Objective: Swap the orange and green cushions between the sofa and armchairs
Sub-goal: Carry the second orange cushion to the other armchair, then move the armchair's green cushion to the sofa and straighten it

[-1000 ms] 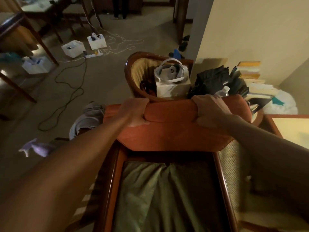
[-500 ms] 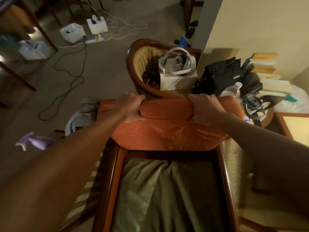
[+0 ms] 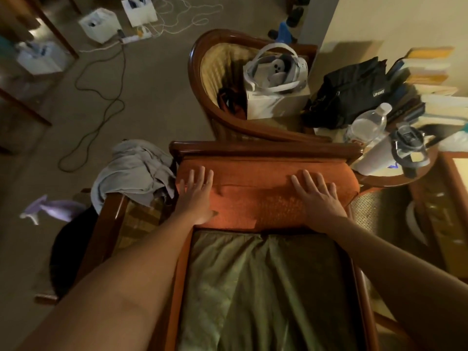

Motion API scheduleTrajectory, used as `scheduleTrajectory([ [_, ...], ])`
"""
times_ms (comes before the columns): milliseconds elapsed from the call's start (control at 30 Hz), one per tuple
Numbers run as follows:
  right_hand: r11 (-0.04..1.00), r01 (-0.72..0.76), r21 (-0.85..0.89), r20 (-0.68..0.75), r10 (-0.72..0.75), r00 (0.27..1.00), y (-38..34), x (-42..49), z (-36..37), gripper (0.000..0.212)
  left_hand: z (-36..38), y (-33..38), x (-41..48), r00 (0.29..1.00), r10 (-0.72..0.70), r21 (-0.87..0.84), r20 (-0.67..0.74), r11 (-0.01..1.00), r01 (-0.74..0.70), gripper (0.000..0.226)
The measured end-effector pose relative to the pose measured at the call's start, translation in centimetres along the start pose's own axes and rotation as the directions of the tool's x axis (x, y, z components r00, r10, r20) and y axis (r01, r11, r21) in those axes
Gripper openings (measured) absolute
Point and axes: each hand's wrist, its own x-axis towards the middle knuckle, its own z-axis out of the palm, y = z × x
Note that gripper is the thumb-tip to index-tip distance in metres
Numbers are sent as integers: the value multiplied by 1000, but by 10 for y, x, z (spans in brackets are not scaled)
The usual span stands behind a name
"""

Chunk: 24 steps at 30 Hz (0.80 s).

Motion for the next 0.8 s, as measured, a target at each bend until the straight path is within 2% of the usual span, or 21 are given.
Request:
scheduleTrajectory([
  [200, 1000, -25, 12, 67, 25, 997, -4, 8, -4, 100, -1, -3, 6, 998, 10, 0, 57, 1000, -10, 129],
  [333, 998, -22, 62, -20, 24, 1000, -11, -11, 4, 96, 1, 6, -6, 1000, -5, -5, 8, 1000, 5, 124],
  [500, 995, -24, 98, -76, 32, 997, -11, -52, 37, 97, 21, 26, -28, 992, 114, 21, -62, 993, -113, 121],
  [633, 987, -106, 120, 45, 101, 994, -4, -78, 68, 89, 45, 38, -41, 979, 176, 39, -108, 984, -172, 117],
  [733, 989, -129, 68, 138, 119, 983, 4, -95, 99, 84, 71, 43, -48, 976, 208, 50, -65, 977, -205, 112],
  [800, 989, -139, 52, 188, 127, 974, 10, -99, 118, 83, 91, 45, -44, 975, 220, 52, 12, 974, -220, 104],
])
